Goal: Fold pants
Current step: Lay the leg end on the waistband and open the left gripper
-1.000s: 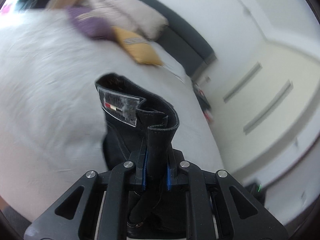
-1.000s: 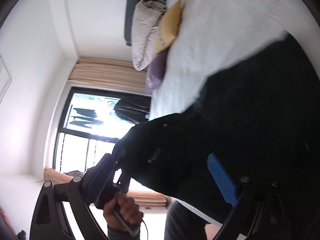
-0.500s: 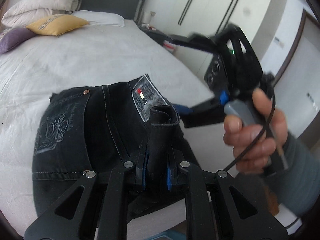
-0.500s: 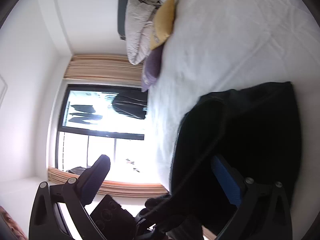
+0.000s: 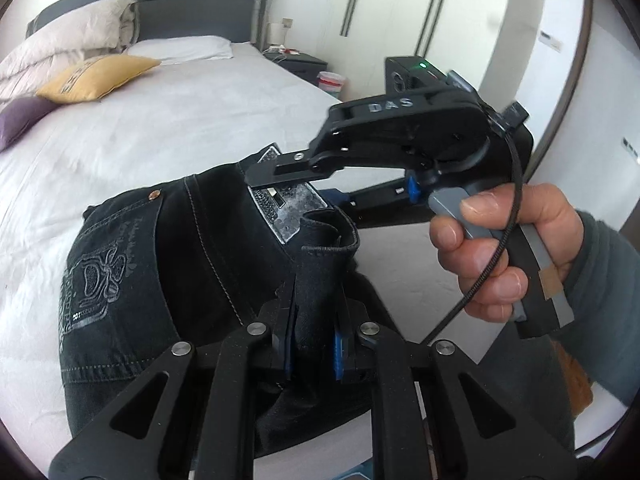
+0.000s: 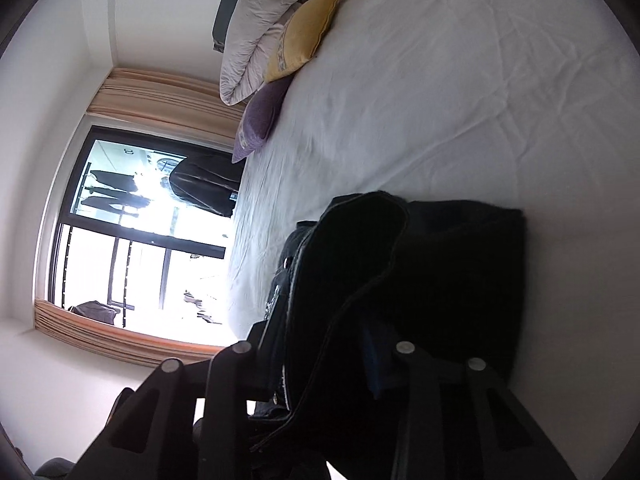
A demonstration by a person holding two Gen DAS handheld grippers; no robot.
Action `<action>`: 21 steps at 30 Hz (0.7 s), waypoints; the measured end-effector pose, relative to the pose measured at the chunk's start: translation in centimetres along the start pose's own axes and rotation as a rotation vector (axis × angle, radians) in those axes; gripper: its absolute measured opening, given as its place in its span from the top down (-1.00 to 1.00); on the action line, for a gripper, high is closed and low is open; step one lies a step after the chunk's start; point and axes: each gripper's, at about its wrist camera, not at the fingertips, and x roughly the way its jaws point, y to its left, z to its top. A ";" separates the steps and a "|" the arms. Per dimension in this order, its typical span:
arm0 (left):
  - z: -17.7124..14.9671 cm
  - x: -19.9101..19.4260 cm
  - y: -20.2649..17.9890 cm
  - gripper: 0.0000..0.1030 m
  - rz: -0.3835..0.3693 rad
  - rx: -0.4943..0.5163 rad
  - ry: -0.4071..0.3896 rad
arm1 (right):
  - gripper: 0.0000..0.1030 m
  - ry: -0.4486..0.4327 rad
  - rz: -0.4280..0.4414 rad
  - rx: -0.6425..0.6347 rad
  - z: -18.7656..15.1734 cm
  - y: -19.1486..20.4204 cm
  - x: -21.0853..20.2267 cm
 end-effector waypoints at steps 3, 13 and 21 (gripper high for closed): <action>-0.1 1.2 -1.2 0.77 -0.006 0.022 0.013 | 0.40 -0.006 -0.037 -0.024 0.1 -0.5 -1.3; -4.3 5.7 -3.5 0.39 0.032 0.119 0.088 | 0.57 -0.026 -0.118 0.033 -0.4 -6.0 -0.6; -3.5 -2.2 -1.8 -0.22 -0.084 0.032 0.012 | 0.54 -0.045 -0.125 0.027 -0.9 -5.5 -1.4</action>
